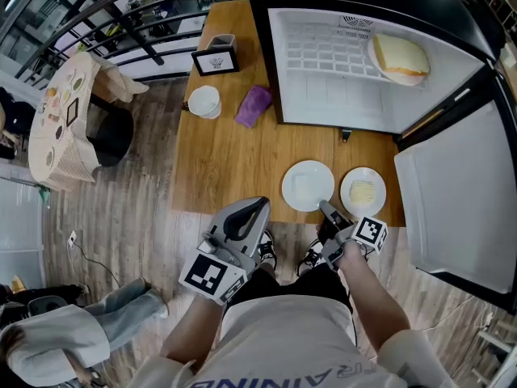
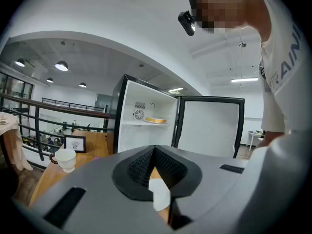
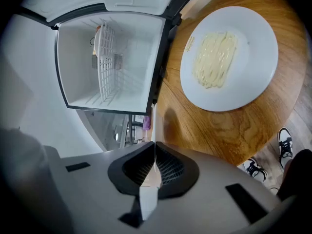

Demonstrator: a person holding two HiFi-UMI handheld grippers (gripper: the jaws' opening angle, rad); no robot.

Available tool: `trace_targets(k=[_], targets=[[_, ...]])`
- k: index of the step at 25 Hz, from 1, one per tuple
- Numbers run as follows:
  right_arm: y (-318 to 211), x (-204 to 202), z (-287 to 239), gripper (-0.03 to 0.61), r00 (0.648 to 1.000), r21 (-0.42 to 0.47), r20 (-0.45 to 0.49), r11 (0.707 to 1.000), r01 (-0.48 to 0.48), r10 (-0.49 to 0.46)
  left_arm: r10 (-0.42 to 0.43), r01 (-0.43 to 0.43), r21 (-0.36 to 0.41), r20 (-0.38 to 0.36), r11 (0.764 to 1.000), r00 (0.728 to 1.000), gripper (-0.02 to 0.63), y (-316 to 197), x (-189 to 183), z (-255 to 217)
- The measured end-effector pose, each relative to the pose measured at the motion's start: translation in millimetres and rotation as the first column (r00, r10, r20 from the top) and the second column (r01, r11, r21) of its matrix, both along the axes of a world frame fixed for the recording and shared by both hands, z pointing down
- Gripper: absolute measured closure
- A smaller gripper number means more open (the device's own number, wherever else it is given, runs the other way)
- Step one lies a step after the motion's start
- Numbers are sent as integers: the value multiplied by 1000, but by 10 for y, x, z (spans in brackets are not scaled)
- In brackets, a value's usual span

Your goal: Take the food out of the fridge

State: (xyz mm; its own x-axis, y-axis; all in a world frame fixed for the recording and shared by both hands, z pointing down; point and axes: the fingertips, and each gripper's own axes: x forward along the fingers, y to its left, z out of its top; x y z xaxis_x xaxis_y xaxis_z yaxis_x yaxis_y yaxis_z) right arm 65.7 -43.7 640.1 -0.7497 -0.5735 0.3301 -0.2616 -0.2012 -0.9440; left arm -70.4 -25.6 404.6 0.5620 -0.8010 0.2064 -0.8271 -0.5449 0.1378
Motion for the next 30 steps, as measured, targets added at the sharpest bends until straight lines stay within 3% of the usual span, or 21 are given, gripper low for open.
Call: trace_targets(k=[8, 19, 22, 26, 30], targets=[[44, 20, 139, 551, 998, -10, -64, 1000, -2, 1, -9, 9, -6, -3, 1000, 1000, 606, -6, -48, 21], [81, -52, 203, 548, 965, 71, -237, 988, 134, -114, 1, -1, -29, -12, 1000, 1000, 606, 44, -44, 94], [91, -67, 204, 521, 951, 91, -271, 980, 178, -148, 6, -7, -35, -13, 999, 1000, 606, 35, -31, 96], [145, -119, 229, 453, 906, 131, -361, 951, 282, -219, 11, -11, -42, -13, 999, 1000, 606, 51, -19, 116], [211, -167, 255, 429, 804, 164, -518, 888, 430, -293, 12, -13, -47, -12, 999, 1000, 606, 61, -18, 126]])
